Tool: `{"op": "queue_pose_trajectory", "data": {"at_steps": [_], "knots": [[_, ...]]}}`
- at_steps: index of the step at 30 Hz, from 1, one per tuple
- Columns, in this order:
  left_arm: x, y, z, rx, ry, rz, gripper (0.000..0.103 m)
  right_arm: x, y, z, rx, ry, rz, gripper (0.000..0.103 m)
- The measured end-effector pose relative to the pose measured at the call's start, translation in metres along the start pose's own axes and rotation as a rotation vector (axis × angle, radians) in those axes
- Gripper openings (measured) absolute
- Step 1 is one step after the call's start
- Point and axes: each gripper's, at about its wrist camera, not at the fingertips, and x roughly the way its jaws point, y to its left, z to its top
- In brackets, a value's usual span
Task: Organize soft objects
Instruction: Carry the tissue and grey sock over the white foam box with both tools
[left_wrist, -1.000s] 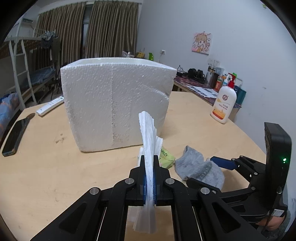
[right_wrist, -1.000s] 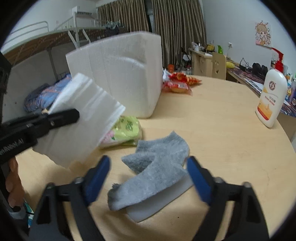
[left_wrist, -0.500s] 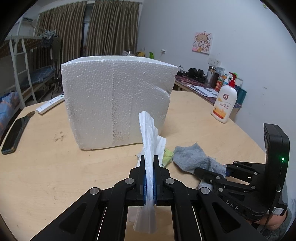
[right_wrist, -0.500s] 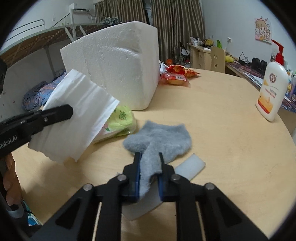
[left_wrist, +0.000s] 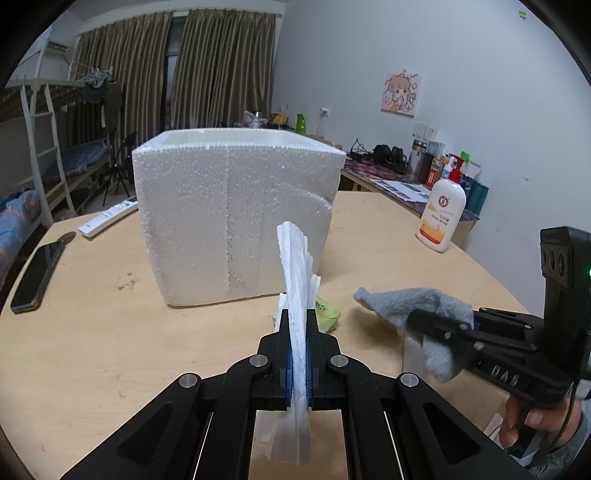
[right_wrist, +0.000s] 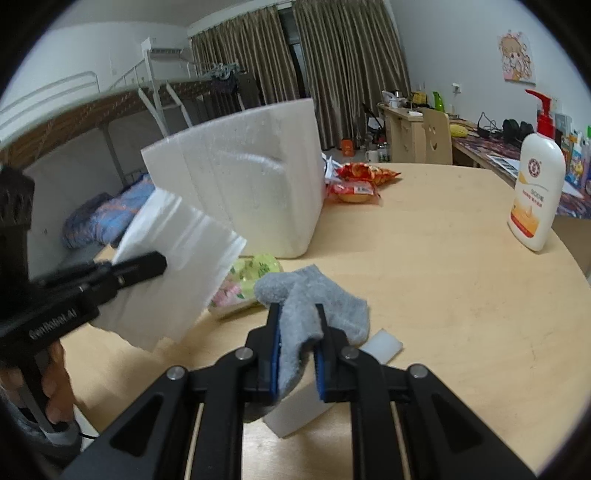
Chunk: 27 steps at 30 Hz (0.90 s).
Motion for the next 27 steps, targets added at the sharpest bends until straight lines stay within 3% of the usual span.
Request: {"op": "queue_pose_trajectory", "data": {"at_steps": [5,11,27], "knots": [[-0.011,-0.003,-0.001,0.006,-0.023,0.006,0.005,-0.011,-0.005,0.001,0.027,-0.037,0.033,0.01],[-0.025,-0.007,-0.001,0.011,-0.048,0.011,0.005,-0.024,-0.001,0.003,0.027,-0.072,0.013,0.01],[-0.106,-0.022,0.004,0.058,-0.217,0.059,0.005,-0.087,0.031,0.014,-0.046,-0.238,0.029,0.01]]}}
